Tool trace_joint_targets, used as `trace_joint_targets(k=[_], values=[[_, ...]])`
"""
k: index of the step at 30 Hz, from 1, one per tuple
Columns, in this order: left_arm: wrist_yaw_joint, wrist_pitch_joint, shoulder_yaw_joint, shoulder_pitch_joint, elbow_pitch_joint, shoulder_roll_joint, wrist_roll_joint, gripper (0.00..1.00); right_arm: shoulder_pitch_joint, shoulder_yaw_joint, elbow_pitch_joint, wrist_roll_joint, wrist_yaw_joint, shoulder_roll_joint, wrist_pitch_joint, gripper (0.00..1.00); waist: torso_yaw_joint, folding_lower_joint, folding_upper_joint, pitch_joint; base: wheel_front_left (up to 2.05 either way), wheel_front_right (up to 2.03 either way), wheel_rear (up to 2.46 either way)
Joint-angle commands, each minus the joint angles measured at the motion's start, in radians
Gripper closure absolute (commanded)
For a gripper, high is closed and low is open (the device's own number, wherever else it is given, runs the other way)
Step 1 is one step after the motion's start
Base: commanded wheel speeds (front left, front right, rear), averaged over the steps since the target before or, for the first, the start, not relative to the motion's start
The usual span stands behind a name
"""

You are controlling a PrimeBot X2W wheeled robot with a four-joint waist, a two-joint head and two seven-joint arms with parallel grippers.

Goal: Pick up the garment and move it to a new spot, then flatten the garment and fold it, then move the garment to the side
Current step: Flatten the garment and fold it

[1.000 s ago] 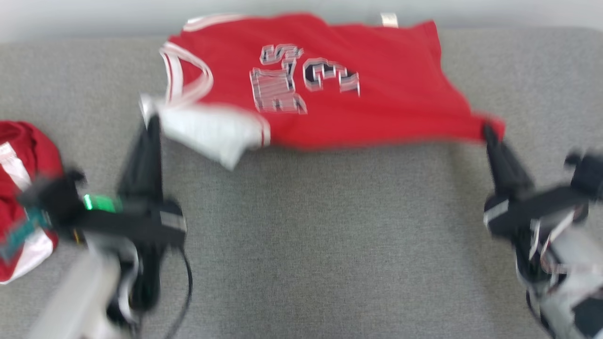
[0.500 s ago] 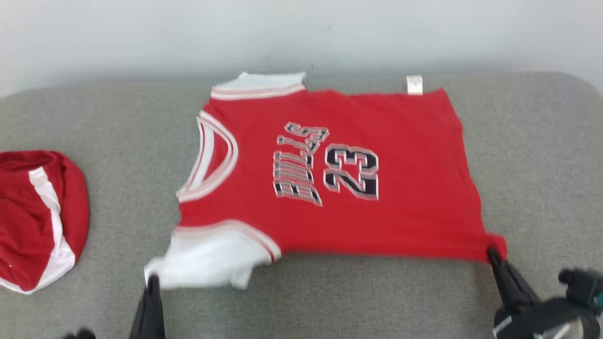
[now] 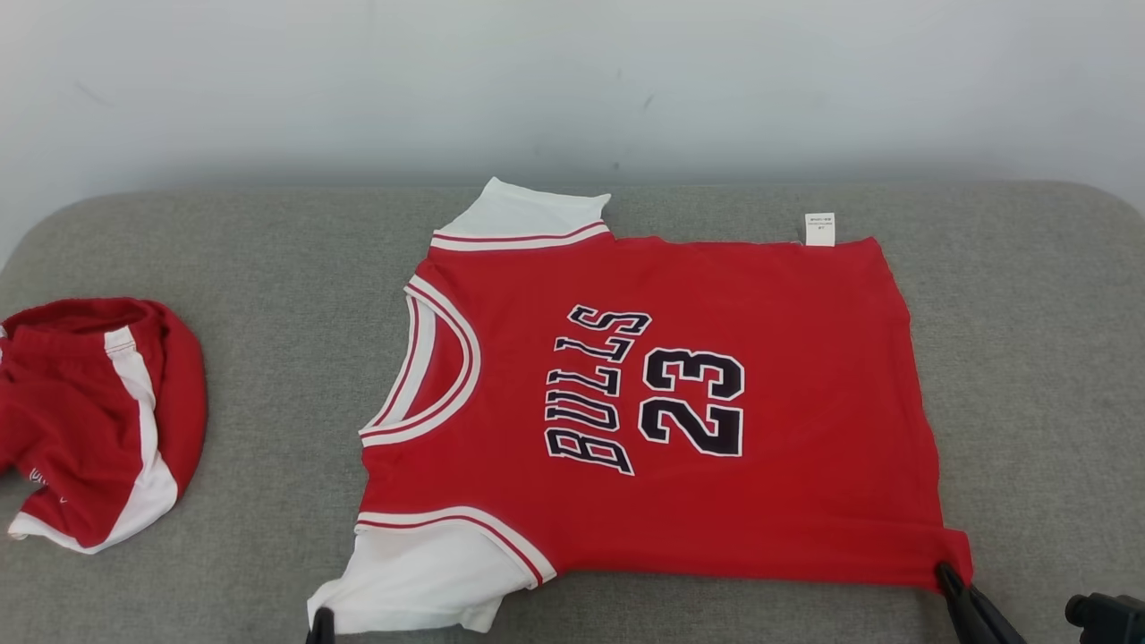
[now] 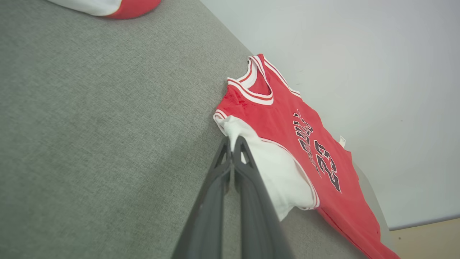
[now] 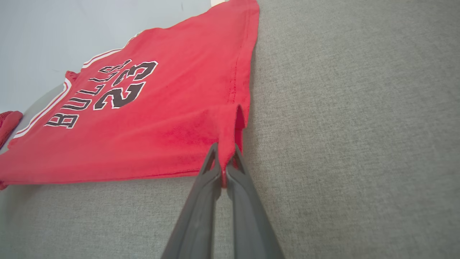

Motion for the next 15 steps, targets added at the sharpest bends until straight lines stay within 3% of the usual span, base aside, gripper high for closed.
trace_joint_targets(k=[1,7,15], values=[[-0.005,-0.003,0.005,-0.024,0.0,-0.001,0.005,1.0,0.002,-0.007,-0.008,-0.011,-0.002,0.003,0.003,1.0,-0.005,0.0,0.0001,-0.001,0.0,0.0,0.0],[-0.042,0.012,0.01,-0.11,0.014,0.019,0.004,1.0,-0.03,-0.018,-0.054,-0.018,-0.002,0.01,0.025,1.0,-0.03,0.0,0.0001,0.006,0.0,0.0,0.0],[-0.057,0.092,0.011,-0.305,0.095,0.07,0.016,1.0,-0.141,-0.013,-0.001,-0.056,-0.002,0.048,0.074,1.0,-0.067,0.0,0.0001,0.031,0.0,0.0,0.0]])
